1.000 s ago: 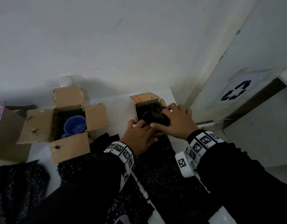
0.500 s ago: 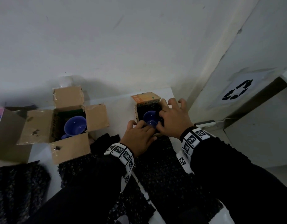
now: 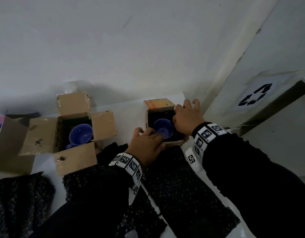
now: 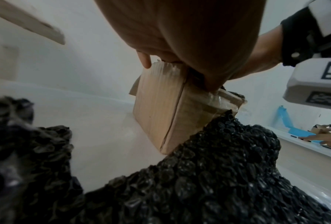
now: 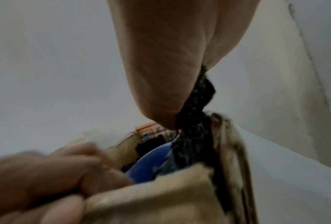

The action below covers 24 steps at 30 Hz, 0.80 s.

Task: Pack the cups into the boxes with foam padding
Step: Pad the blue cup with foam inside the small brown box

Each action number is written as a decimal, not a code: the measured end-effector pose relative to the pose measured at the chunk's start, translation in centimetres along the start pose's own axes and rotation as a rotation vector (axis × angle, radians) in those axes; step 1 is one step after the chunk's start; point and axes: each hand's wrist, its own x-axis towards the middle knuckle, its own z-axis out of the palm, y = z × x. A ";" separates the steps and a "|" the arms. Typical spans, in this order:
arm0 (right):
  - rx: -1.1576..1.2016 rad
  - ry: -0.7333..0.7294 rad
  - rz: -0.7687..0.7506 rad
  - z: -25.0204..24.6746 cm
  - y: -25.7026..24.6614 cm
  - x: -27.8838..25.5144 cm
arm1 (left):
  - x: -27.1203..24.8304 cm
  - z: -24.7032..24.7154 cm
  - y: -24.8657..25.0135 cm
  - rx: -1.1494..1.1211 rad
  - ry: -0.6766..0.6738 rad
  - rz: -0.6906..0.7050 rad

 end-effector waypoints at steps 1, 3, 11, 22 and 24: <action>0.001 0.004 -0.004 0.0 0.3 0.2 | -0.1 0.0 -0.2 -0.001 -0.006 0.008; 0.008 0.098 0.007 0.1 0.5 0.3 | -0.1 0.0 -0.4 -0.002 -0.007 0.020; 0.061 0.370 0.119 1.8 -1.4 -1.6 | 0.0 0.6 -0.3 -0.016 0.049 0.036; 0.018 0.155 0.045 1.3 -2.6 -3.1 | 0.0 0.7 -0.5 -0.029 0.012 0.038; 0.065 0.122 0.062 1.3 -2.6 -2.8 | 0.0 0.8 -0.6 -0.031 0.013 0.041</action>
